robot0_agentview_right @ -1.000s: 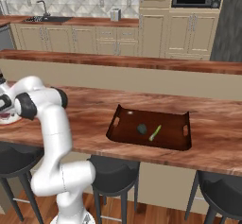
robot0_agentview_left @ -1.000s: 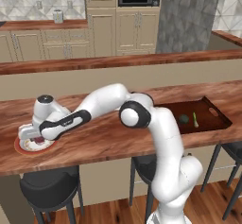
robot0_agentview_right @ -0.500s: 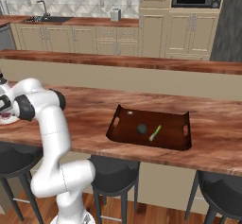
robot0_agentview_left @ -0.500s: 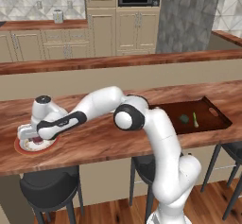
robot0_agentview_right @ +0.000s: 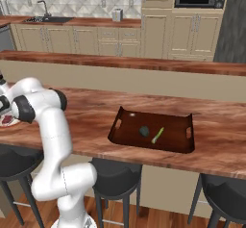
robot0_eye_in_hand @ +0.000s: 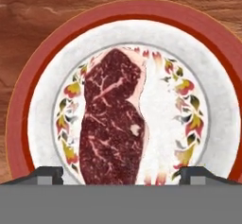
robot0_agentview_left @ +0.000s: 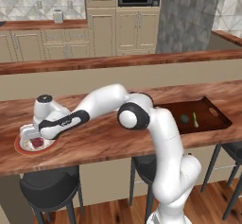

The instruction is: Create a steak meal by picking up the steak and asparagus from the tray and placing them on the plate. Leave the bell pepper on the tray.

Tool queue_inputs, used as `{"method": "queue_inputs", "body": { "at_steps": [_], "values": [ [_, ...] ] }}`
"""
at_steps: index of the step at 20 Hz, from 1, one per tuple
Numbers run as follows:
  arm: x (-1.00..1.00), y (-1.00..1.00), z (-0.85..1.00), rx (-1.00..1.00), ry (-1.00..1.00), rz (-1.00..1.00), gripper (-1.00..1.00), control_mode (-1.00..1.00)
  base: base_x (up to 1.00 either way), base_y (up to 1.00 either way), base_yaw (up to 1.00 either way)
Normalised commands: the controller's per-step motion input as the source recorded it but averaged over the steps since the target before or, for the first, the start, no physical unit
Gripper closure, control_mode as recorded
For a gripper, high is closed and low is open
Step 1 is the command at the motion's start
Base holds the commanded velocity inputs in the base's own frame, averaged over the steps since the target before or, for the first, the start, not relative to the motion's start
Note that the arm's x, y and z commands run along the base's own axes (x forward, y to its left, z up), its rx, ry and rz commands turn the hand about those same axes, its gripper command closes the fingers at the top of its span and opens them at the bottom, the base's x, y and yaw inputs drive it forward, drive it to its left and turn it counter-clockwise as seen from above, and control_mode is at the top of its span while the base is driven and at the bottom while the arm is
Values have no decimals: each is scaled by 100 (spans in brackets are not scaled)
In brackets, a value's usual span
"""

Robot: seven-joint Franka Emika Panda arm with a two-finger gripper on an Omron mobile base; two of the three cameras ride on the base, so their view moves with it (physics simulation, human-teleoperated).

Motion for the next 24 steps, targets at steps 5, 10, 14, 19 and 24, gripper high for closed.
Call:
{"method": "queue_inputs", "body": {
  "at_steps": [5,10,14,19,24],
  "values": [
    [-38,-55,33,0,-3,-4,-100,-100,0,0,0],
    [-58,-74,49,0,-6,-4,-100,-100,0,0,0],
    [-46,-93,54,0,-7,-6,-100,-100,0,0,0],
    [-10,-99,67,0,-15,-1,-100,-100,0,0,0],
    [0,-100,46,-7,-4,0,-100,-100,0,0,0]
  ]
}}
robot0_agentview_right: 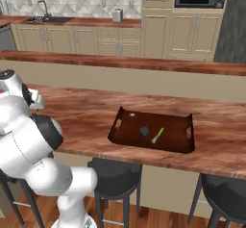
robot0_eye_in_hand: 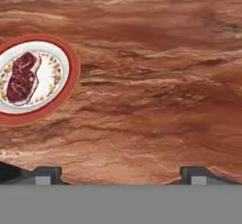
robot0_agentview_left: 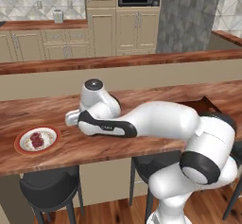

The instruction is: Create a steak meal by picking up the steak and asparagus from the tray and placing them on the plate. Leave the bell pepper on the tray.

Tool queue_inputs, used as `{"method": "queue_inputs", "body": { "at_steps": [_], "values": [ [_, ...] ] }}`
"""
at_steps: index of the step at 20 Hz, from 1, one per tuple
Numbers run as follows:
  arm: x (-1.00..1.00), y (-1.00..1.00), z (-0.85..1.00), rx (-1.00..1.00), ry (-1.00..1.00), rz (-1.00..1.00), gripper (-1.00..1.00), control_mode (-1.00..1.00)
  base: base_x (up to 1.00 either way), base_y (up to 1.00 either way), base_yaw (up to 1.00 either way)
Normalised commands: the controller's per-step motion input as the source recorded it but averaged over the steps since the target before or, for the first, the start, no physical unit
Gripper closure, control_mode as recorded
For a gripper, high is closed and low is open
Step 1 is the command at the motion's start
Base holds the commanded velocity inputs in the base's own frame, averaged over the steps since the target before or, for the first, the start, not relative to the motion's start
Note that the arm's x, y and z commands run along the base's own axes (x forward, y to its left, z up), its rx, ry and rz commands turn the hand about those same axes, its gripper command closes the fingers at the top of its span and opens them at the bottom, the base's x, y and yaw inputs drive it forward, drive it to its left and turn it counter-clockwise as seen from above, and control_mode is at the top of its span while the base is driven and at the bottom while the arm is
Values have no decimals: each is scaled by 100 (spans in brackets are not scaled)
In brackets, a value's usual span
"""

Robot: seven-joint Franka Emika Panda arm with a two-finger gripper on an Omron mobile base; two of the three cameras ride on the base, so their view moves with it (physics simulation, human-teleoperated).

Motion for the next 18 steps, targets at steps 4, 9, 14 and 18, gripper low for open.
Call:
{"method": "queue_inputs", "body": {
  "at_steps": [4,9,14,18],
  "values": [
    [-15,-100,20,-18,2,0,-100,-100,0,0,0],
    [-22,-100,20,-16,2,0,-100,-100,0,0,0],
    [-16,-100,5,-12,2,0,-100,-100,0,0,0],
    [-23,-100,0,-4,3,-8,-100,-100,0,0,0]
  ]
}}
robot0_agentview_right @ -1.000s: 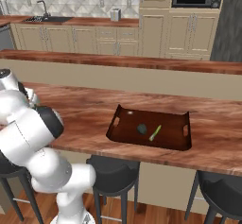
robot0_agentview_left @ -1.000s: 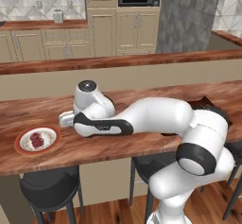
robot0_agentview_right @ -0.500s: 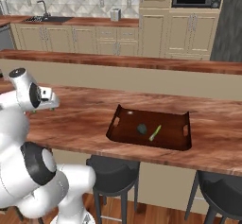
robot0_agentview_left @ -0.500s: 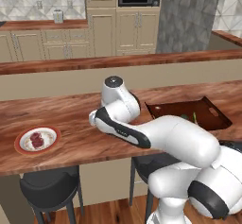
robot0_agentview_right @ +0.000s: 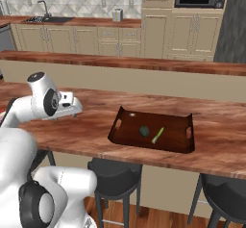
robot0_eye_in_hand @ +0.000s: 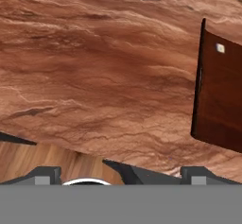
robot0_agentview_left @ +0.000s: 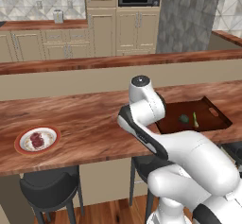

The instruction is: Create a steak meal by picking up the steak and asparagus from the tray and placing them on the plate. Leave the bell pepper on the tray.

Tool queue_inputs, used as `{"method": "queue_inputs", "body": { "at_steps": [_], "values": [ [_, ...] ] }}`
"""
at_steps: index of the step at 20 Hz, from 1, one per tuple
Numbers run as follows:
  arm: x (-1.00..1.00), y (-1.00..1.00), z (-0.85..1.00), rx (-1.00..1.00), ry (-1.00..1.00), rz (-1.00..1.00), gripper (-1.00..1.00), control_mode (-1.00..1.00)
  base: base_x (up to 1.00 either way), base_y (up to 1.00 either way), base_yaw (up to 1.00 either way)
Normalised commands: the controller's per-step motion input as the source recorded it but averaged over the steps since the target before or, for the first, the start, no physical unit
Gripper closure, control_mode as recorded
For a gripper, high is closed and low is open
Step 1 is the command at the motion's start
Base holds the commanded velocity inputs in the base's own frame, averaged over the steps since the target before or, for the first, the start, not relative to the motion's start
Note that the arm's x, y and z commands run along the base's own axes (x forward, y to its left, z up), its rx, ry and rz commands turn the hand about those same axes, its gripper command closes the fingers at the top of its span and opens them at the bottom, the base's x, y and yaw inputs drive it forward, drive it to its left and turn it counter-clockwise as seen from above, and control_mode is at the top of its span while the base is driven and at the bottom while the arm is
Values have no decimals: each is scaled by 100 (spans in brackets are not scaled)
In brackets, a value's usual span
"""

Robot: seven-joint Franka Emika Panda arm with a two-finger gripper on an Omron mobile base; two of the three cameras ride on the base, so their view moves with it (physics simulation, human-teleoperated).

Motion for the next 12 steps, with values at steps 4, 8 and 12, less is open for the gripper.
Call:
{"method": "queue_inputs", "body": {
  "at_steps": [4,8,12],
  "values": [
    [-8,-100,0,0,0,-19,-100,-100,0,0,0],
    [6,-100,0,3,0,-29,-100,-100,0,0,0],
    [14,-100,0,8,3,-34,-100,-100,0,0,0]
  ]
}}
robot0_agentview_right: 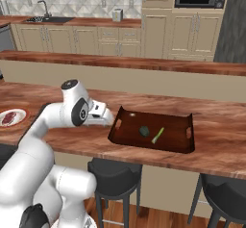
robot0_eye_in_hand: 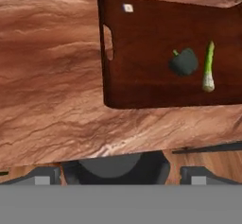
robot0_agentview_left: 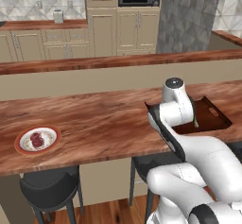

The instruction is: Create a steak meal by picking up the steak and asparagus from the tray and placing them on the plate. Leave the bell pepper on the tray.

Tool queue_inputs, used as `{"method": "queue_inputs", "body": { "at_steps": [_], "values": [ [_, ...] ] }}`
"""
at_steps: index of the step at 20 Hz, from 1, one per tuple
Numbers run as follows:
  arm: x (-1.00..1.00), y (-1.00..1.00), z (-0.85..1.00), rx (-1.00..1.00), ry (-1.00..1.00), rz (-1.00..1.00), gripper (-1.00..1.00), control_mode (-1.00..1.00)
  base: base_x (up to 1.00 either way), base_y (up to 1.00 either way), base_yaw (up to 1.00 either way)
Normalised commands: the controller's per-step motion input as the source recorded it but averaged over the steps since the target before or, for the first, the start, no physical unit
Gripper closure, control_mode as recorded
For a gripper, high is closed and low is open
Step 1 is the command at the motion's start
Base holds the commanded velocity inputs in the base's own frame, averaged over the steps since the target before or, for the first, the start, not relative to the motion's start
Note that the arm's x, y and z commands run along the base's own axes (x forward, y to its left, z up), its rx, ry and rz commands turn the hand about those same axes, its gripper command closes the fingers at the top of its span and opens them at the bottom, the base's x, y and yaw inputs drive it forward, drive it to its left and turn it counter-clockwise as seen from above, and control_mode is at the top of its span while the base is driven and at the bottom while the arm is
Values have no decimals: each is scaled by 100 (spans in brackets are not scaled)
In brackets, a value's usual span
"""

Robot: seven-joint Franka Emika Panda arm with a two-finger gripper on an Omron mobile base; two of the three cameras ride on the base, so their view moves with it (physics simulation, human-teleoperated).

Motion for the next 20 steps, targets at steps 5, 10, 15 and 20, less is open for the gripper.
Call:
{"method": "queue_inputs", "body": {
  "at_steps": [5,10,15,20],
  "values": [
    [20,-100,0,11,5,-35,-100,-100,0,0,0],
    [23,-100,-2,16,6,-19,-100,-100,0,0,0],
    [34,-99,-15,12,11,-10,-100,-100,0,0,0],
    [39,-59,-34,2,7,0,-100,-100,0,0,0]
  ]
}}
